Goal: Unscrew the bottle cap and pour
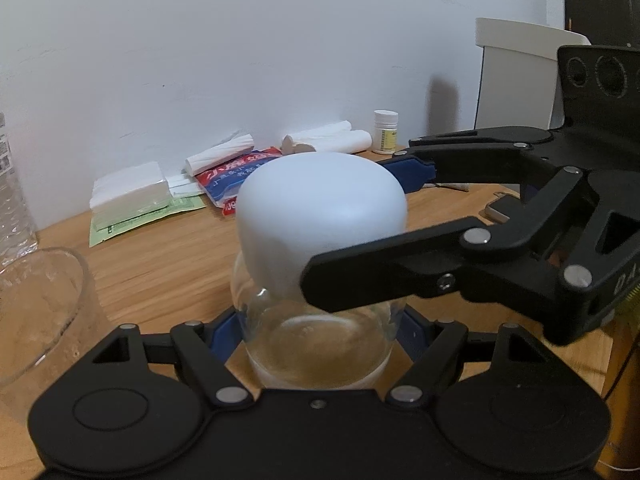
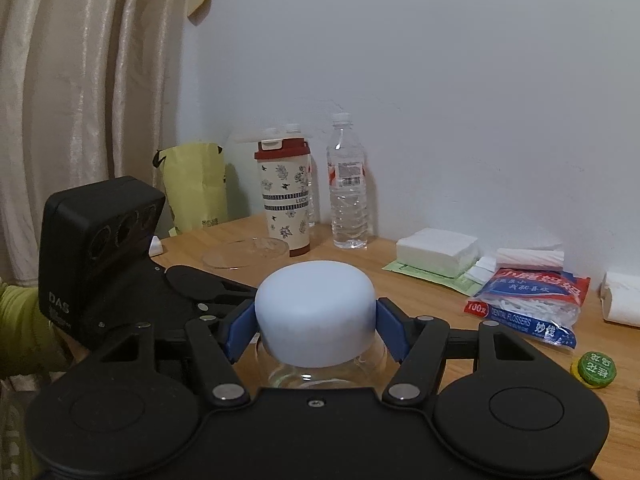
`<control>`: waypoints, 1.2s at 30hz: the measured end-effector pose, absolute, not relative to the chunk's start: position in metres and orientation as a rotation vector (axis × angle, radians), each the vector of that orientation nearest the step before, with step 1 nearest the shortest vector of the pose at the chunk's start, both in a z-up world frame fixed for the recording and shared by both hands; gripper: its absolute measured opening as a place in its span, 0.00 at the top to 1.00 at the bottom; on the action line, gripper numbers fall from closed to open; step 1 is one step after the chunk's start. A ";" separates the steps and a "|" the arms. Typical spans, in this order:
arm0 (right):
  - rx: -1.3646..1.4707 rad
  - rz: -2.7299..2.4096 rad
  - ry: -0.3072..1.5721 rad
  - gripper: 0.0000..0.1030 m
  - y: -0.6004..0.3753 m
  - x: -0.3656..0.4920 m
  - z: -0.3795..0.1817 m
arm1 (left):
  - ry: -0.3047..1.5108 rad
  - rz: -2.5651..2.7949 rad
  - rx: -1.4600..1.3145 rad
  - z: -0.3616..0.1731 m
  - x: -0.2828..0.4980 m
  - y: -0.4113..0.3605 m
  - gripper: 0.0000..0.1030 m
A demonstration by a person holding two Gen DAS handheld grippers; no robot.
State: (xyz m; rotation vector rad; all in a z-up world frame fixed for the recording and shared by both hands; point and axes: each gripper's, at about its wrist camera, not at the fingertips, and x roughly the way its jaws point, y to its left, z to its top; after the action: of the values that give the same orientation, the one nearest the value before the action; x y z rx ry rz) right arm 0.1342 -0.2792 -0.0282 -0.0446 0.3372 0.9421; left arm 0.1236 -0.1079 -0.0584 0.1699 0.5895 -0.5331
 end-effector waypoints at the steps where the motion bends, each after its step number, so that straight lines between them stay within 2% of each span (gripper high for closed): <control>1: -0.048 0.951 0.331 0.33 -0.280 0.135 -0.029 | 0.590 -0.537 0.171 -0.059 0.124 -0.108 0.23; 9: -0.047 1.001 0.333 0.32 -0.286 0.139 -0.029 | 0.593 -0.545 0.172 -0.060 0.126 -0.108 0.23; 10: -0.036 0.984 0.345 0.30 -0.285 0.138 -0.029 | 0.593 -0.538 0.171 -0.060 0.125 -0.109 0.23; 12: -0.003 0.927 0.347 0.19 -0.284 0.133 -0.027 | 0.592 -0.526 0.169 -0.060 0.123 -0.110 0.23; 13: 0.016 0.893 0.347 0.18 -0.283 0.131 -0.027 | 0.591 -0.520 0.167 -0.060 0.122 -0.111 0.23; 20: 0.124 0.815 0.343 0.18 -0.276 0.122 -0.023 | 0.584 -0.485 0.155 -0.061 0.117 -0.114 0.23; 23: 0.081 0.755 0.347 0.18 -0.268 0.120 -0.026 | 0.581 -0.476 0.153 -0.061 0.115 -0.115 0.23; 27: 0.040 0.707 0.213 0.19 -0.266 0.104 -0.030 | 0.578 -0.469 0.147 -0.062 0.115 -0.116 0.23; 29: 0.010 0.686 0.209 0.19 -0.262 0.101 -0.029 | 0.580 -0.466 0.146 -0.062 0.115 -0.117 0.23; 36: 0.059 0.713 0.267 0.29 -0.261 0.110 -0.024 | 0.582 -0.457 0.146 -0.060 0.113 -0.117 0.23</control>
State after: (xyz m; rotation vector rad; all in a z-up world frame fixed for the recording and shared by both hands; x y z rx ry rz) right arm 0.1096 -0.2607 -0.0240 0.0586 0.2666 0.7130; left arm 0.1135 -0.1174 -0.0597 0.1462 0.5823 -0.4567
